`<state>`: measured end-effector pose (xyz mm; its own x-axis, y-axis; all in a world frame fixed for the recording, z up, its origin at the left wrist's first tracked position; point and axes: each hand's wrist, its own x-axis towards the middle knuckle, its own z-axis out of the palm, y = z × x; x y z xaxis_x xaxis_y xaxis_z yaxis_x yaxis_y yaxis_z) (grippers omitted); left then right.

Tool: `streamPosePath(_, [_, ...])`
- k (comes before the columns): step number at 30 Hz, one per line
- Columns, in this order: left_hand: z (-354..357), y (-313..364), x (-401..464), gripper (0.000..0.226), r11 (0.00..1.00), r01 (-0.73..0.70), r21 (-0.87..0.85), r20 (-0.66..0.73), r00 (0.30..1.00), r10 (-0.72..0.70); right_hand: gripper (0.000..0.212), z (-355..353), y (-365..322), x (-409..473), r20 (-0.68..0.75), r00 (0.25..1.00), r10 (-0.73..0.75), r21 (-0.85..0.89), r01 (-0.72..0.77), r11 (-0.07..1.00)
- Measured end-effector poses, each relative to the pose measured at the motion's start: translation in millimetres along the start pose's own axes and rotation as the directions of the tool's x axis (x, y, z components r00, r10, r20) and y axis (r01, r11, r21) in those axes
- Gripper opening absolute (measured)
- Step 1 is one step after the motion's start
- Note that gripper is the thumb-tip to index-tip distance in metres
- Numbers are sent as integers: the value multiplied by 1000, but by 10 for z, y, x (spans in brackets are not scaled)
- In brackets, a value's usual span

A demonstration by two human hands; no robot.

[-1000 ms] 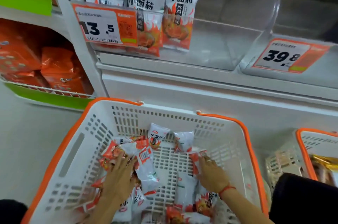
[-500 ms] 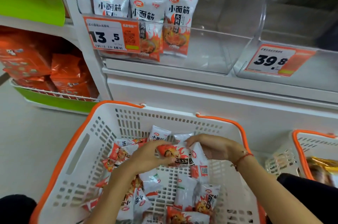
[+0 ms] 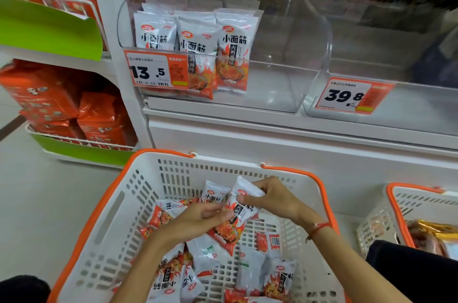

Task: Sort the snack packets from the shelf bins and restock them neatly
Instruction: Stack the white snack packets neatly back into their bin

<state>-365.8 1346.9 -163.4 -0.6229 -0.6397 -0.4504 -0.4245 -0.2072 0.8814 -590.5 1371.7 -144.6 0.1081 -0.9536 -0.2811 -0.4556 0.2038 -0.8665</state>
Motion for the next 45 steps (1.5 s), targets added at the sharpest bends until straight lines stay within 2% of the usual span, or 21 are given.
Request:
streamPosePath(2, [4,-48,32,22,1000,-27,-7,-37,999,26,55,59,79,87,25,999,-32,-18,32,999])
streamPosePath(5, [-57,-184,80,17,993,-37,-115,-267,964,6,36,123,238,212,1,1000,-15,-87,15,996])
streamPosePath(7, [-136,-329,123,24,983,-12,-185,-452,889,-74,43,117,511,299,-136,990,38,-378,-87,922])
streamPosePath(9, [-187,-432,148,33,973,4,-232,-551,823,-135,48,175,764,346,-206,978,-15,-602,-115,790])
streamPosePath(12, [-230,-535,182,27,954,43,-295,-554,807,-207,50,355,1019,392,-156,967,-200,-780,4,626])
streamPosePath(14, [-242,-595,222,38,937,83,-340,-499,828,-255,52,439,1103,440,-201,935,-293,-842,-11,540])
streamPosePath(16, [-256,-617,258,50,913,93,-397,-447,850,-281,47,492,1105,475,-226,922,-316,-878,-52,475])
streamPosePath(19, [-217,-584,314,36,896,116,-428,-386,873,-297,31,513,1092,450,-175,941,-288,-903,-37,427])
streamPosePath(21, [-180,-557,324,25,901,118,-417,-346,896,-277,21,433,958,389,-131,966,-221,-852,5,523])
streamPosePath(23, [-163,-508,322,27,895,127,-427,-323,903,-283,13,279,757,351,-84,994,-65,-721,-16,693])
streamPosePath(25, [-176,-437,304,32,862,133,-489,-333,885,-326,10,100,505,296,-90,996,-20,-578,-36,815])
streamPosePath(28, [-153,-307,266,44,943,101,-316,-398,888,-229,36,-146,84,182,-123,992,10,-291,-45,956])
streamPosePath(32, [5,-109,253,56,998,58,19,-350,936,-47,4,-231,-408,47,-137,989,51,-123,-68,990])
streamPosePath(35, [80,62,226,38,999,-22,41,-284,958,33,17,-235,-691,-40,35,978,204,21,-205,979])
streamPosePath(37, [82,41,268,21,999,-13,-43,-249,969,1,22,-298,-839,-110,250,937,243,8,-253,968])
streamPosePath(38, [84,46,262,21,998,-1,-66,-224,974,-14,20,-331,-868,-127,323,915,241,-1,-255,967])
streamPosePath(39, [70,0,288,35,997,-1,-80,-213,977,-16,19,-352,-876,-135,346,908,235,-24,-242,970])
streamPosePath(41, [51,-11,318,77,985,30,-170,-181,982,-61,18,-342,-844,-115,223,951,215,-152,-184,971])
streamPosePath(42, [72,6,317,80,966,53,-253,-145,985,-92,17,-327,-787,-80,113,978,176,-248,-144,958])
streamPosePath(44, [118,98,273,56,943,107,-314,-46,991,-128,25,-288,-677,-13,-69,995,74,-399,-95,912])
streamPosePath(45, [134,110,269,54,944,139,-300,-21,988,-152,27,-267,-637,6,-127,991,46,-409,-94,908])
